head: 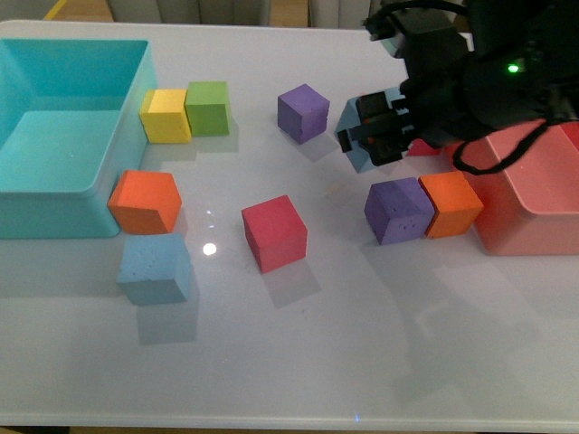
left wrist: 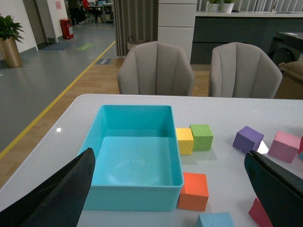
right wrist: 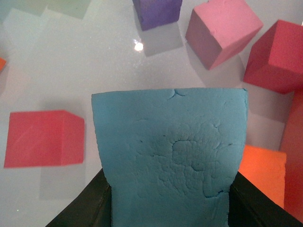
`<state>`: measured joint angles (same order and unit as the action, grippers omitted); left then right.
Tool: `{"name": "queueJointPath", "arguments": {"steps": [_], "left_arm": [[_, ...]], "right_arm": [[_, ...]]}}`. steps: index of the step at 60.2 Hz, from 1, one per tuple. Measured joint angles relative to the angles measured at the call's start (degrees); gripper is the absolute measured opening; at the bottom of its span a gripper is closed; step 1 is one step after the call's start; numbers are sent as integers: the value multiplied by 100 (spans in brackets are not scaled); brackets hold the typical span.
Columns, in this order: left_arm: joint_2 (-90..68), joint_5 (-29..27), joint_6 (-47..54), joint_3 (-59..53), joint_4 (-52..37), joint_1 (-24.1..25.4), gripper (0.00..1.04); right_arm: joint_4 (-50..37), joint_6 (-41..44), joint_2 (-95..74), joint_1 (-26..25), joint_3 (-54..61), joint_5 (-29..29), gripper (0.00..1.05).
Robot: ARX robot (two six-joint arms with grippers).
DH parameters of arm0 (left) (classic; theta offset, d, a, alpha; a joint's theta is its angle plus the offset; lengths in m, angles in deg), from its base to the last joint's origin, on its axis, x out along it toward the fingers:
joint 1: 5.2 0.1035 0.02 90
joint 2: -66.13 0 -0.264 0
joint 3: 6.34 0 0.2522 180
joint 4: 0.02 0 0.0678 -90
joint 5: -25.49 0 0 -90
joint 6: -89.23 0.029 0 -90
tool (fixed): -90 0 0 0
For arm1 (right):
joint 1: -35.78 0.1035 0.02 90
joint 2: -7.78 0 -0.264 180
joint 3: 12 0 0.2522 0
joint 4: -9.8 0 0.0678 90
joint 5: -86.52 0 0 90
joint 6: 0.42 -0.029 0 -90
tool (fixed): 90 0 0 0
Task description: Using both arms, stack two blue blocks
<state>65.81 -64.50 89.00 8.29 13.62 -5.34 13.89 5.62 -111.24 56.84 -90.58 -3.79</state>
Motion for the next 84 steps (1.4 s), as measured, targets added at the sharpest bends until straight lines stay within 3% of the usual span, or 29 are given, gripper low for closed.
{"name": "queueJointPath", "arguments": {"steps": [37, 59, 77, 81, 84], "left_arm": [[0, -2, 0, 0, 0, 0, 96], [0, -2, 0, 0, 0, 0, 96], [0, -2, 0, 0, 0, 0, 96], [0, -2, 0, 0, 0, 0, 96], [0, -2, 0, 0, 0, 0, 96]], "right_arm": [[1440, 2, -2570, 675, -3228, -245, 43], [1711, -42, -3025, 697, -3768, -334, 43], [1360, -42, -2948, 651, -3501, -367, 90], [1196, -39, -2852, 629, -3324, -369, 97], [1027, -42, -2719, 605, -3123, -348, 96]]}}
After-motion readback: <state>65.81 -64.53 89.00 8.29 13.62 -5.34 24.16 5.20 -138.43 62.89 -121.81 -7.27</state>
